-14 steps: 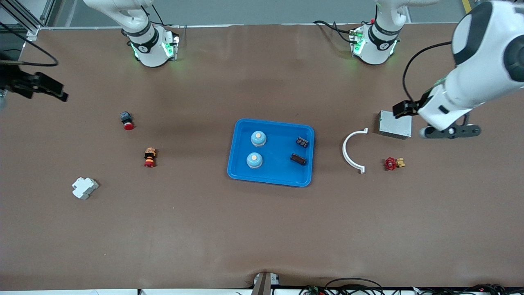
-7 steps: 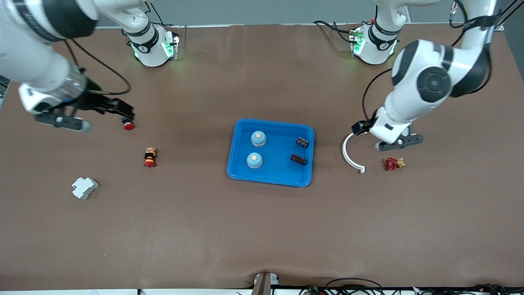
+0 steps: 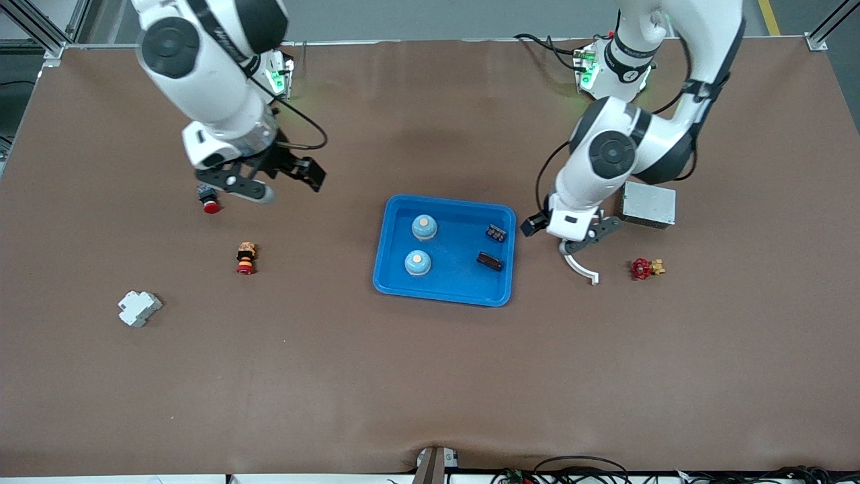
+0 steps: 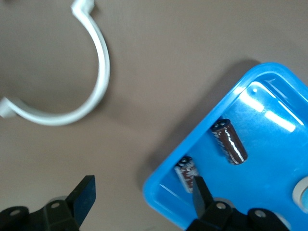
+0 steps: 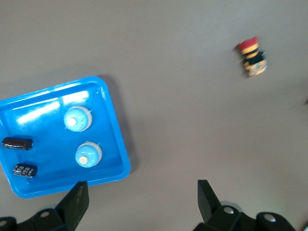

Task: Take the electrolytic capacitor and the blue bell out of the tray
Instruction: 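Grasp a black capacitor with the left gripper while the right gripper reaches a bell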

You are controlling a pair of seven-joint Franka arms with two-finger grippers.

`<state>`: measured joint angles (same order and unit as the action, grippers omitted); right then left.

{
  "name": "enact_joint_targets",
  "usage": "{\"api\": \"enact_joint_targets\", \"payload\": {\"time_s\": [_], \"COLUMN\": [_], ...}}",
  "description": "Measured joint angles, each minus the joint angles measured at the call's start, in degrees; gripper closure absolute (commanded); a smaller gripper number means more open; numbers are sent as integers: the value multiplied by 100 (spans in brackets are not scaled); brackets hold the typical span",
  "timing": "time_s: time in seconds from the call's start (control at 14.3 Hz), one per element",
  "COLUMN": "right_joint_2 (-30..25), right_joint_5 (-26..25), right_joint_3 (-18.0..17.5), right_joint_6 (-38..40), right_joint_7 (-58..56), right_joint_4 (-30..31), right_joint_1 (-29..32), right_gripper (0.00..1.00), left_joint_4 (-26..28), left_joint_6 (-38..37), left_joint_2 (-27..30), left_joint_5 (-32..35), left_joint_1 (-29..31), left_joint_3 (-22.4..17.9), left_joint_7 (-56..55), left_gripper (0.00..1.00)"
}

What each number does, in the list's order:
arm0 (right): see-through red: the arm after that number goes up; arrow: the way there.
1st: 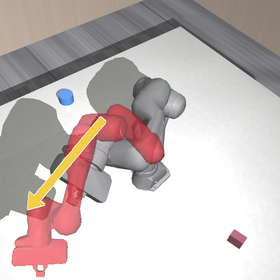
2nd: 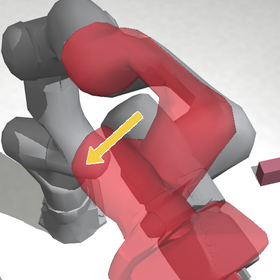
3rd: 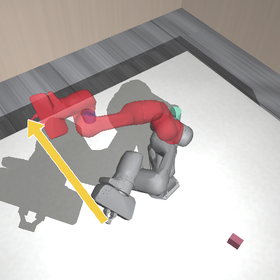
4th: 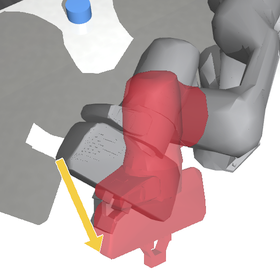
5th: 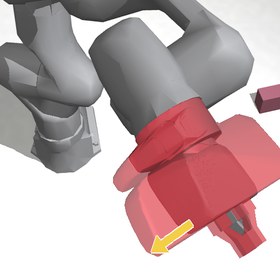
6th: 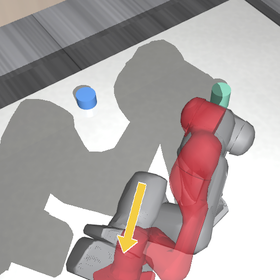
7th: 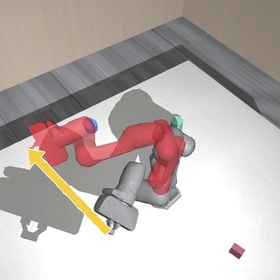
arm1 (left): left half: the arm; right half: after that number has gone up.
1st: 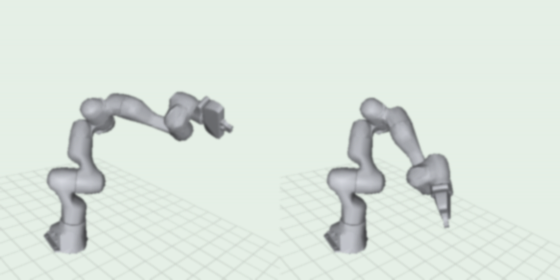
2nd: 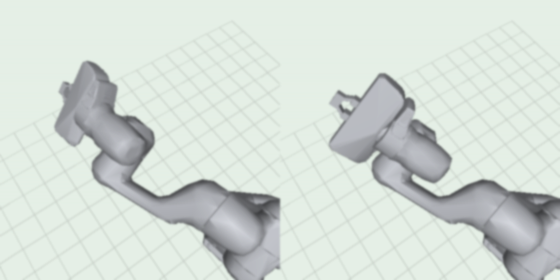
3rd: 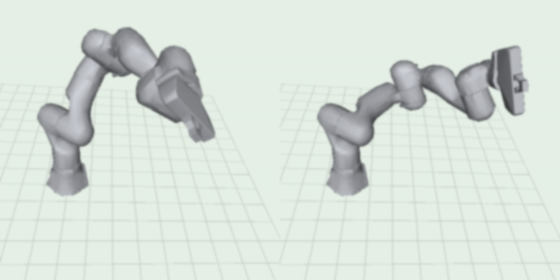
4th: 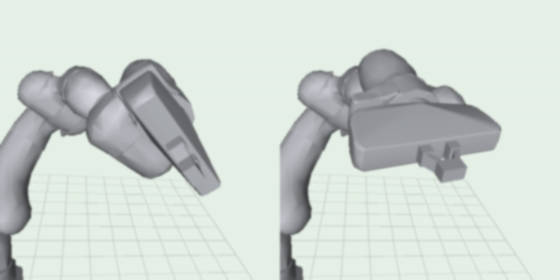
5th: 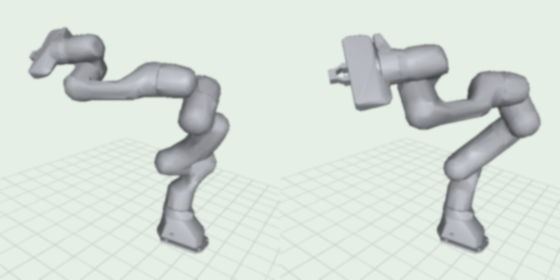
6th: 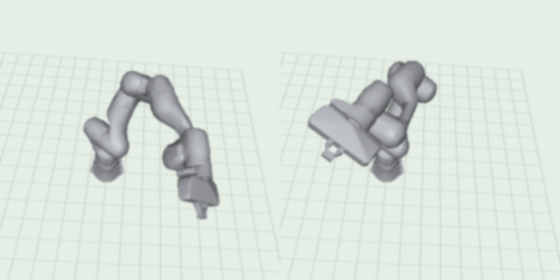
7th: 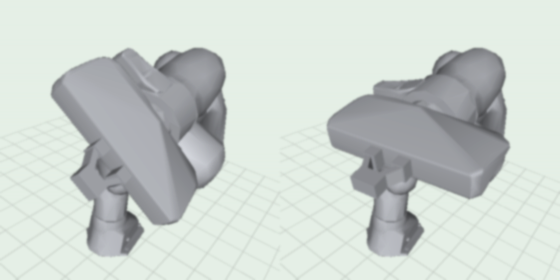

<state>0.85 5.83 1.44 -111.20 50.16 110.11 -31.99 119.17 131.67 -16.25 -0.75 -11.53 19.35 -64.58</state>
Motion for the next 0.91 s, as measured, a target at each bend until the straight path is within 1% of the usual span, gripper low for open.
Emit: {"api": "enact_joint_targets", "payload": {"time_s": [0.14, 0.28, 0.35, 0.56, 0.7, 0.91], "right_joint_2": [272, 595, 768, 1278, 1616, 2077], "right_joint_5": [0, 0, 0, 0, 0, -1], "right_joint_3": [-1, -2, -3, -2, 3, 7], "right_joint_6": [-373, -828, -1079, -1657, -1796, -1826], "right_joint_7": [529, 1073, 1336, 1843, 1950, 2165], "right_joint_4": [29, 42, 44, 31, -56, -323], "right_joint_1": [-366, -728, -890, -1192, -1260, -1343], "right_gripper": [0, 0, 0, 0, 0, 0], "left_joint_4": [1, 0, 0, -23, -84, -143], "left_joint_6": [322, 711, 883, 1144, 1191, 1261], "left_joint_2": [-289, -566, -710, -1099, -1248, -1335], "left_joint_5": [6, 140, 243, 775, 949, 957], "left_joint_1": [-227, -356, -415, -578, -592, -592], "left_joint_3": [0, -1, -2, -5, -6, -13], "left_joint_7": [-922, -1700, -2052, -2997, -3323, -3405], "left_gripper": [16, 23, 28, 32, 34, 33]}}
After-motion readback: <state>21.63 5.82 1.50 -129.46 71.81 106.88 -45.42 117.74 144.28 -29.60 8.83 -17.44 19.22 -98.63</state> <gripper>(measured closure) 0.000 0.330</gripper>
